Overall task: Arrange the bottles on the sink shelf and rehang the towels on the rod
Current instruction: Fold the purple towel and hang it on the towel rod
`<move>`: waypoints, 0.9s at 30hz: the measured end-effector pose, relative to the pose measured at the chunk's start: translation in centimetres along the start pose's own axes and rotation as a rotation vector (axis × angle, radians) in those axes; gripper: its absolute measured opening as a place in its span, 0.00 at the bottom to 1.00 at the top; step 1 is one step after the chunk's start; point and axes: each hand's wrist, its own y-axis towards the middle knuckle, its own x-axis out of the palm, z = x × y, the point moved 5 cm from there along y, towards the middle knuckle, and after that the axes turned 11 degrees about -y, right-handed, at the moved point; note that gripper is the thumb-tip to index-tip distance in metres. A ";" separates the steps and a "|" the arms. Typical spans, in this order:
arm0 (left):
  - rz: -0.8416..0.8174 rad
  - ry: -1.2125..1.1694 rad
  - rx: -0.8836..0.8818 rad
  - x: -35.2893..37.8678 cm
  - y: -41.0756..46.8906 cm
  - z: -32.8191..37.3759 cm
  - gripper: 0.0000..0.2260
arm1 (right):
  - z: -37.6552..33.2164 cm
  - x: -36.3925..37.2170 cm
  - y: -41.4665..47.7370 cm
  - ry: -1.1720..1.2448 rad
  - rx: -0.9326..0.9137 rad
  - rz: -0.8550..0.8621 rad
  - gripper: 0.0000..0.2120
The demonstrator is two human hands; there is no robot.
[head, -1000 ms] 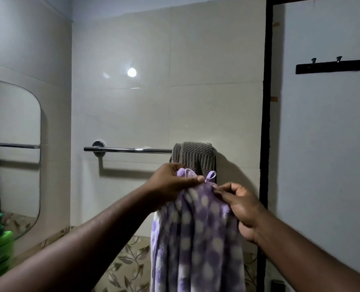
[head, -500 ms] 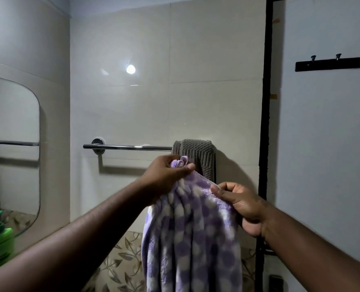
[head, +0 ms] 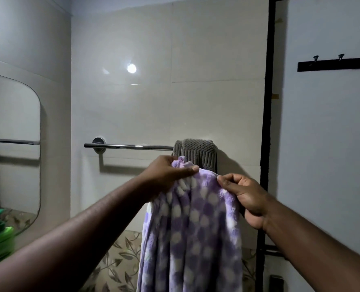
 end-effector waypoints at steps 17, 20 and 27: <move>0.051 -0.045 0.062 -0.6 -0.1 0.2 0.06 | -0.4 0.5 -0.2 -0.018 0.005 0.000 0.06; -0.191 -0.025 0.012 2.3 -1.1 -0.1 0.11 | -2.1 2.1 0.1 -0.062 -0.067 0.007 0.05; -0.141 -0.017 0.037 2.4 -0.9 -0.1 0.09 | -3.1 2.7 1.0 -0.021 -0.047 0.022 0.13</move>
